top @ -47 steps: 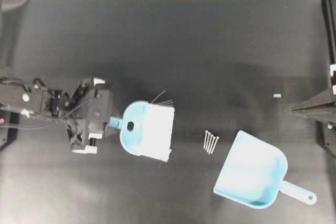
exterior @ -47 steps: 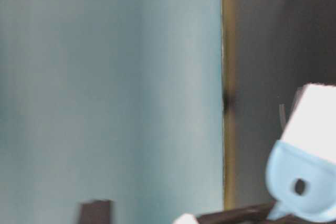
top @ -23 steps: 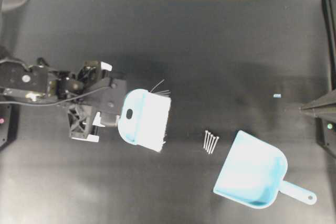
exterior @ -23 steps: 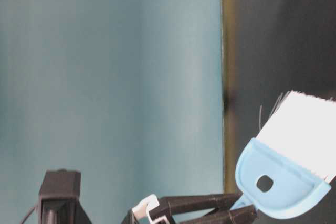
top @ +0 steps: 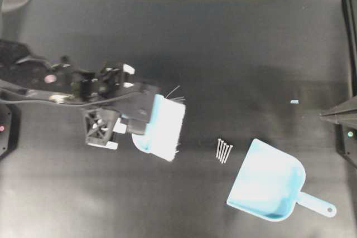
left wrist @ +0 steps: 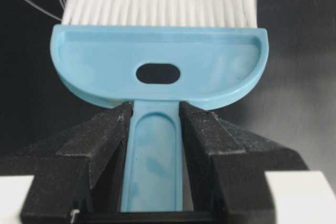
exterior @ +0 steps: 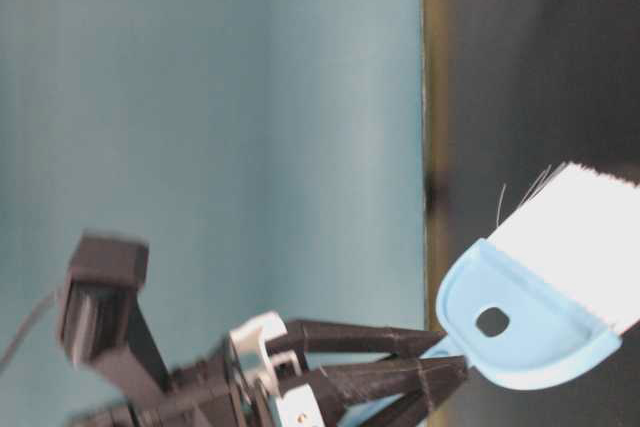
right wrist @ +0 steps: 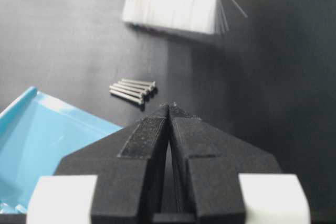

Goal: Hold the dustpan with a person, while the left arm uses a hand brush to gather the screws into the dustpan.
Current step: 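Carry the brush right and lower it behind the screws, then sweep the brush toward the dustpan, pushing the screws inside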

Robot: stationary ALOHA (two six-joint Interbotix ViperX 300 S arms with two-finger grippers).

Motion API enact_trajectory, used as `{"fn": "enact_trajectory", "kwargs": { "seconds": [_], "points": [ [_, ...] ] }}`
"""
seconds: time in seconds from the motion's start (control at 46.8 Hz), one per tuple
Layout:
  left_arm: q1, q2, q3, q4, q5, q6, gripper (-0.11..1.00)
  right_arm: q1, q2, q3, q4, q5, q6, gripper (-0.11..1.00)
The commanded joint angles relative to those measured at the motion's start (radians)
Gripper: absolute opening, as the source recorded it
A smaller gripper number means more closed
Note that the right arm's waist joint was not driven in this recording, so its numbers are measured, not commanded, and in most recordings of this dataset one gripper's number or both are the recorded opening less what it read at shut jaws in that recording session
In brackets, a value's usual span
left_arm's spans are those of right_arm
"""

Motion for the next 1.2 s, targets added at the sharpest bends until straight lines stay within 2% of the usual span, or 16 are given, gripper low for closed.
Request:
{"fn": "enact_trajectory", "kwargs": {
  "seconds": [0.0,0.128,0.299,0.578,0.856,1.176],
  "points": [
    [-0.008,0.044,-0.114,0.003,0.089,0.032,0.31,0.000,0.003,-0.006,-0.002,-0.005,-0.006,0.00],
    [-0.011,0.107,-0.224,0.003,0.135,0.071,0.31,0.000,0.003,-0.006,-0.002,-0.005,-0.006,0.00],
    [-0.012,0.179,-0.319,0.003,0.207,0.101,0.31,0.000,0.003,-0.006,-0.002,-0.005,-0.006,0.00],
    [-0.028,0.250,-0.388,0.003,0.221,0.135,0.31,0.000,0.002,-0.006,-0.002,-0.005,-0.006,0.00],
    [-0.032,0.328,-0.457,0.003,0.212,0.140,0.31,0.000,0.000,-0.006,-0.002,-0.005,-0.006,0.00],
    [-0.086,0.454,-0.555,0.003,0.192,0.140,0.31,0.000,0.002,-0.006,-0.002,-0.005,-0.006,0.00]
  ]
}}
